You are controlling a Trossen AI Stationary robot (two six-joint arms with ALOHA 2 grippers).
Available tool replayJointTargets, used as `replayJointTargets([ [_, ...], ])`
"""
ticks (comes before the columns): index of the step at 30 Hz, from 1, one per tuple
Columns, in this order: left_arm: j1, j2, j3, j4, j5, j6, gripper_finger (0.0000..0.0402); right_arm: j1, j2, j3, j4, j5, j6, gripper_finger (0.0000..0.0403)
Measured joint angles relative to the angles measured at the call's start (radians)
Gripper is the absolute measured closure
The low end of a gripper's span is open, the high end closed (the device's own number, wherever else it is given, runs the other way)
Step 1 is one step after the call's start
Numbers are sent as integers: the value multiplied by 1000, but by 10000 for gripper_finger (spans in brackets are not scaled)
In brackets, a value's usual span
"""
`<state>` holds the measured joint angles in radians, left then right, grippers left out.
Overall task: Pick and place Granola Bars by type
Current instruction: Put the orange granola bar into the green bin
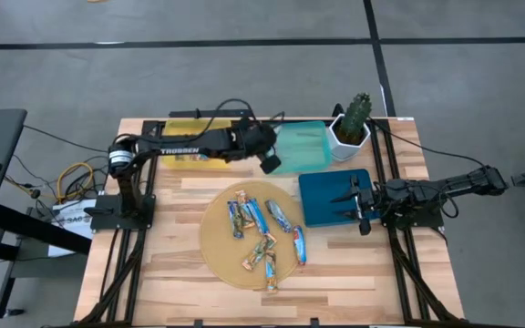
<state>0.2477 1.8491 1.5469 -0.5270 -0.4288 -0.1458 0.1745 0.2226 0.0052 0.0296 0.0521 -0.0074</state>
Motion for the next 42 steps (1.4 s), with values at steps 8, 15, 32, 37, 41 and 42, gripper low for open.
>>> replayJointTargets([
  [8,75,4,0,39,5,-74,401,0,0,0,0,0,0,249],
  [15,80,4,0,84,60,-99,401,0,0,0,0,0,0,249],
  [32,90,115,0,296,162,-252,401,0,0,0,0,0,0,249],
  [37,100,180,0,366,211,-325,401,0,0,0,0,0,0,249],
  [41,114,230,0,368,243,-393,401,0,0,0,0,0,0,249],
  [42,119,236,0,366,246,-409,401,0,0,0,0,0,0,249],
])
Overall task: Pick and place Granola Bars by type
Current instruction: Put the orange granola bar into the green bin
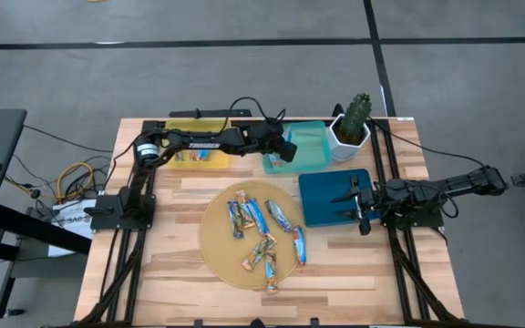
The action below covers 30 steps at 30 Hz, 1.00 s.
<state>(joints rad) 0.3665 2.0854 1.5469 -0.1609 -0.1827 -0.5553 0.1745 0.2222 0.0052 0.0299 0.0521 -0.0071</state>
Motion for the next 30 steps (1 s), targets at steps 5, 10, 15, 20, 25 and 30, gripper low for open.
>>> replayJointTargets([
  [5,15,33,-1,-11,19,-91,401,0,0,0,0,0,0,249],
  [10,18,44,0,-16,49,-139,401,0,0,0,0,0,0,249],
  [15,18,45,0,-22,46,-129,395,0,0,0,0,0,0,249],
  [20,18,45,0,-25,44,-136,363,0,0,0,0,0,0,249],
  [25,18,45,0,-28,46,-136,330,0,0,0,0,0,0,249],
  [30,18,45,0,-27,47,-122,317,0,0,0,0,0,0,249],
])
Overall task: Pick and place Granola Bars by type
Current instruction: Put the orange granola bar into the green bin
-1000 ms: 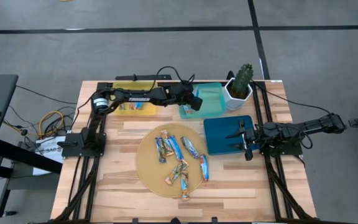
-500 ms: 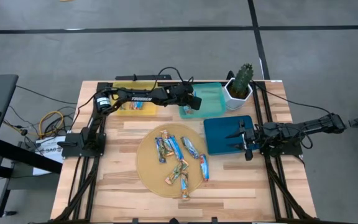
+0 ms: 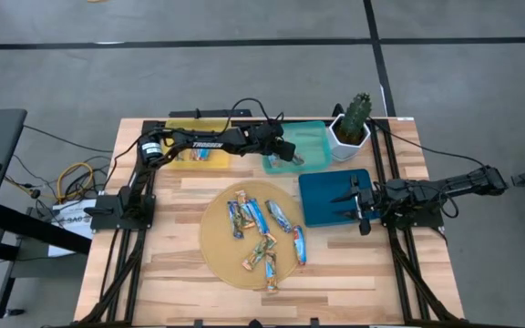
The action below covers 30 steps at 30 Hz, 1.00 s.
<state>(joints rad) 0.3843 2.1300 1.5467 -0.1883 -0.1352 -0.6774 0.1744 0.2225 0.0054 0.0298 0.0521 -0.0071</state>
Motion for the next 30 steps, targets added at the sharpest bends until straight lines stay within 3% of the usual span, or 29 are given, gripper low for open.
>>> replayJointTargets([
  [5,-3,0,0,22,0,11,317,0,0,0,0,0,0,249],
  [13,-33,0,0,106,60,175,317,0,0,0,0,0,0,249],
  [21,-86,-45,0,125,61,468,317,0,0,0,0,0,0,249],
  [30,-185,-136,0,15,12,897,318,0,0,0,0,0,0,249],
])
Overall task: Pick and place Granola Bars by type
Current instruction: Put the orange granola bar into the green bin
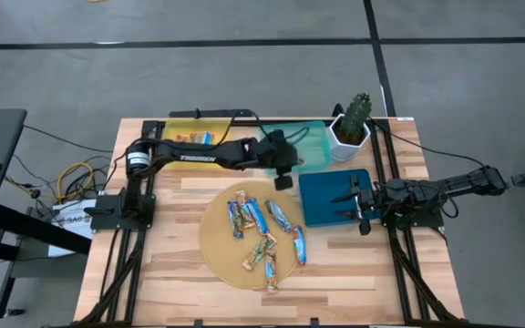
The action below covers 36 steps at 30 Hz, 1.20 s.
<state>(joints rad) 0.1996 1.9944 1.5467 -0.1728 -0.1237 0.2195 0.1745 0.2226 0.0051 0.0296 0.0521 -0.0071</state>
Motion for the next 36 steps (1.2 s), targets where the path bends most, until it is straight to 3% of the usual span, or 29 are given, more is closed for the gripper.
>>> replayJointTargets([
  [8,-104,-74,1,-183,70,312,318,0,0,0,0,0,0,249],
  [15,-180,-120,1,-403,64,457,318,0,0,0,0,0,0,249],
  [22,-202,-147,1,-552,60,468,318,0,0,0,0,0,0,249],
  [36,-221,-147,1,-670,60,439,318,0,0,0,0,0,0,249],
])
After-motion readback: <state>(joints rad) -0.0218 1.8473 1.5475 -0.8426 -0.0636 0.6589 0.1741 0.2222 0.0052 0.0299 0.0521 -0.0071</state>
